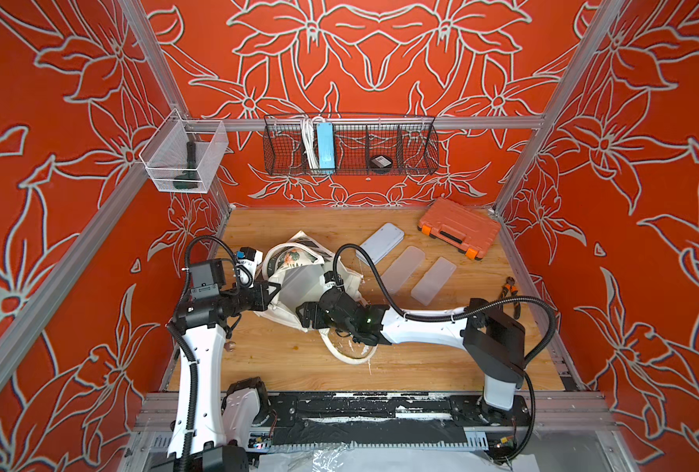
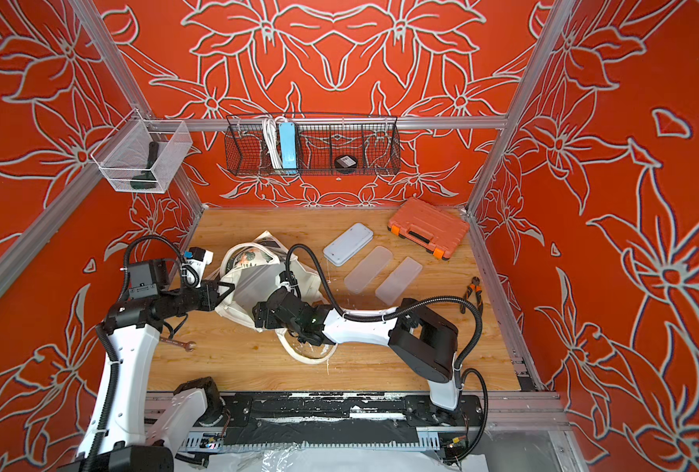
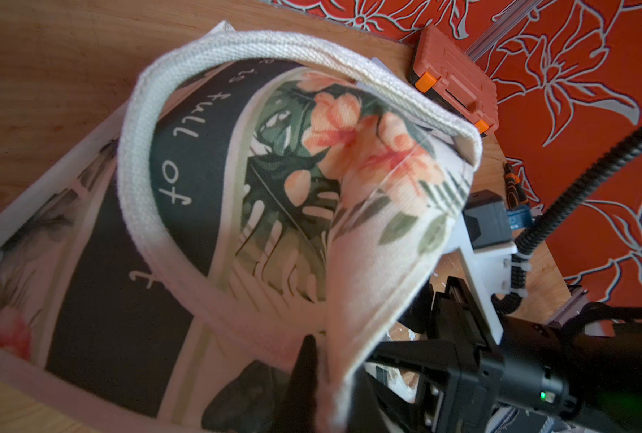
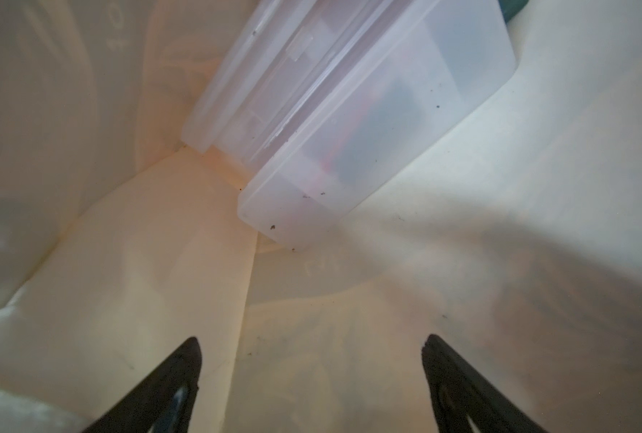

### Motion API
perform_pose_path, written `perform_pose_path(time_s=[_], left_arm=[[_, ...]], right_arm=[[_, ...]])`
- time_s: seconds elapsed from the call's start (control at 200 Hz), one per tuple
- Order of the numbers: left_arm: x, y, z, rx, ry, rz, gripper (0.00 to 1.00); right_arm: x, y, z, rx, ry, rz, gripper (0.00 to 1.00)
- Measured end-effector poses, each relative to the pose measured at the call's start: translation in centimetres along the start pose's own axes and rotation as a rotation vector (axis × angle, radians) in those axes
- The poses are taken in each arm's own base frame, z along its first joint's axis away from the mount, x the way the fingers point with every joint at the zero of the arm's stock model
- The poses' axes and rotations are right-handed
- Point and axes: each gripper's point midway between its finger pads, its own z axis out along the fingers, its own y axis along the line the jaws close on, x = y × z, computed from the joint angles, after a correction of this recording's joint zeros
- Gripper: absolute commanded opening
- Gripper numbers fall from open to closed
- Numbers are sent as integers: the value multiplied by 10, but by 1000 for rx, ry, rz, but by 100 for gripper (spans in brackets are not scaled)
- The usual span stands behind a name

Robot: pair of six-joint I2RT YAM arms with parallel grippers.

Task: Take out the pencil case from the canvas bag
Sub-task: Pick up the pencil case from the canvas bag.

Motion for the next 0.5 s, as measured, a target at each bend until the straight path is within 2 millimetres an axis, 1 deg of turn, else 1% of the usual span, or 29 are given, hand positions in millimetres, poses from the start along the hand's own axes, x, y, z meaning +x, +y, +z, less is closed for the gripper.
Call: perform_pose_path(time_s=[0.205, 0.415, 0.5], left_arm=[[5, -3, -3, 4, 34, 48, 0], [16, -10, -1, 29, 83, 121, 0], [19, -11, 0, 35, 97, 157, 0]], right_arm=[[2, 2, 20, 10, 5, 84, 91], [11, -10, 41, 44, 10, 192, 92], [8, -12, 44, 55, -12, 234, 94]])
